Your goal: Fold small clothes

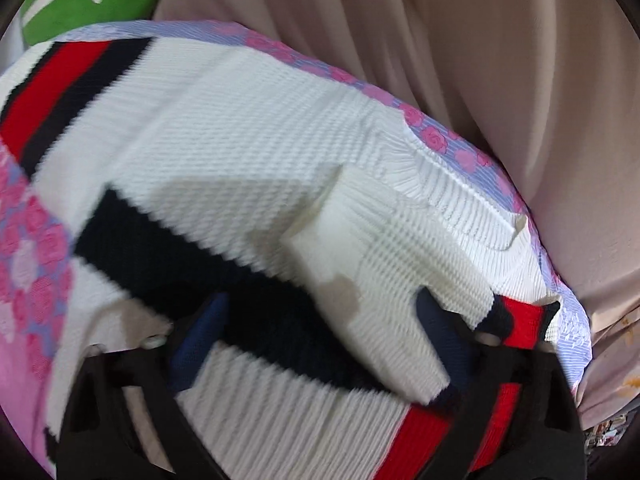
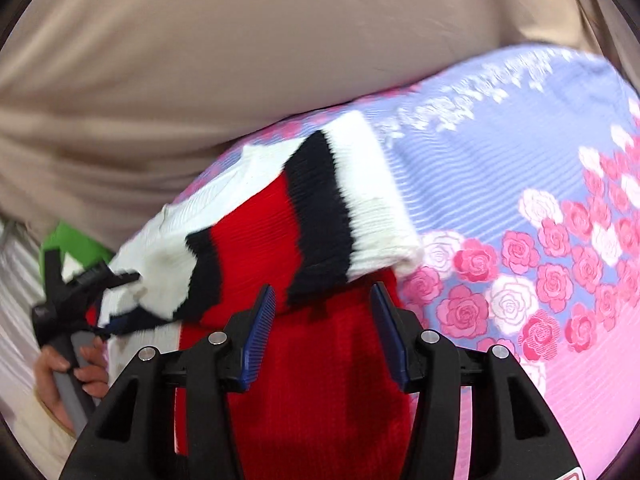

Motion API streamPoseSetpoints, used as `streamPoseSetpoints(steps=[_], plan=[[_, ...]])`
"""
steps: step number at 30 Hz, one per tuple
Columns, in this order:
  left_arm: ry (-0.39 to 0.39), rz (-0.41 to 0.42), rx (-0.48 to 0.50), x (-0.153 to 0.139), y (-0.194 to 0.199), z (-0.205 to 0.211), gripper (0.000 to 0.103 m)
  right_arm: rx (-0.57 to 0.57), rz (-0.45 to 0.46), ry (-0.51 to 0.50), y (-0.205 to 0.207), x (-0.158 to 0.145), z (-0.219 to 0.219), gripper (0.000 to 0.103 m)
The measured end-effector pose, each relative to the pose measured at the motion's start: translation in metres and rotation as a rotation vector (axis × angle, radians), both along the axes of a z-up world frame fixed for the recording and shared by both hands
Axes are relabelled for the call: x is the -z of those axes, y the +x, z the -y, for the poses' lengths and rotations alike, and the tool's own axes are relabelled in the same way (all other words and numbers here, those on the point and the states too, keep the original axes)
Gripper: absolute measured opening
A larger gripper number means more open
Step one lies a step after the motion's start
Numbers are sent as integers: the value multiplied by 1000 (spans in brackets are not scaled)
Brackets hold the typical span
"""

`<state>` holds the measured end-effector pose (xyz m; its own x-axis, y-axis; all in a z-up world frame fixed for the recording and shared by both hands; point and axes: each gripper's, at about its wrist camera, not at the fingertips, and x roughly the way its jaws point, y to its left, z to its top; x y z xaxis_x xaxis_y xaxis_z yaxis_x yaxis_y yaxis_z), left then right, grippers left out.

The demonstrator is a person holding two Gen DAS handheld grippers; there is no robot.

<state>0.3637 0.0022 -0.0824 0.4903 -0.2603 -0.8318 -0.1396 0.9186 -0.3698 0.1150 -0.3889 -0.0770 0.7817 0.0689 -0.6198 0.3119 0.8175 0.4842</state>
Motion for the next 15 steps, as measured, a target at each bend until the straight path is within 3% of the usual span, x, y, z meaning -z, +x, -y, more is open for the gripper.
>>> streamPoseSetpoints(steps=[1,2,4,6,7,8,9,11,13,15], plan=[[-9,-14,11,4,5,4,56,12,9,37,-2,3,7,50],[-5,-11,13,4,7,6,48,17,18,67,1,5,9,50],[3,15,41,-1,10,10,7,35,23,112,8,6,20,50],[-12,59,55,-14,11,10,7,41,29,125,18,7,22,50],[4,108,53,-27,9,9,7,51,20,124,26,7,22,40],[11,155,52,-39,7,8,7,49,18,127,30,6,22,12],[12,200,47,-53,4,6,7,39,24,129,37,4,21,9],[16,276,46,-75,-3,2,7,32,149,127,26,-18,20,9],[94,301,52,-75,-9,-1,7,8,216,61,20,-29,12,8],[181,241,55,-49,-5,1,7,-25,74,35,38,0,9,8]])
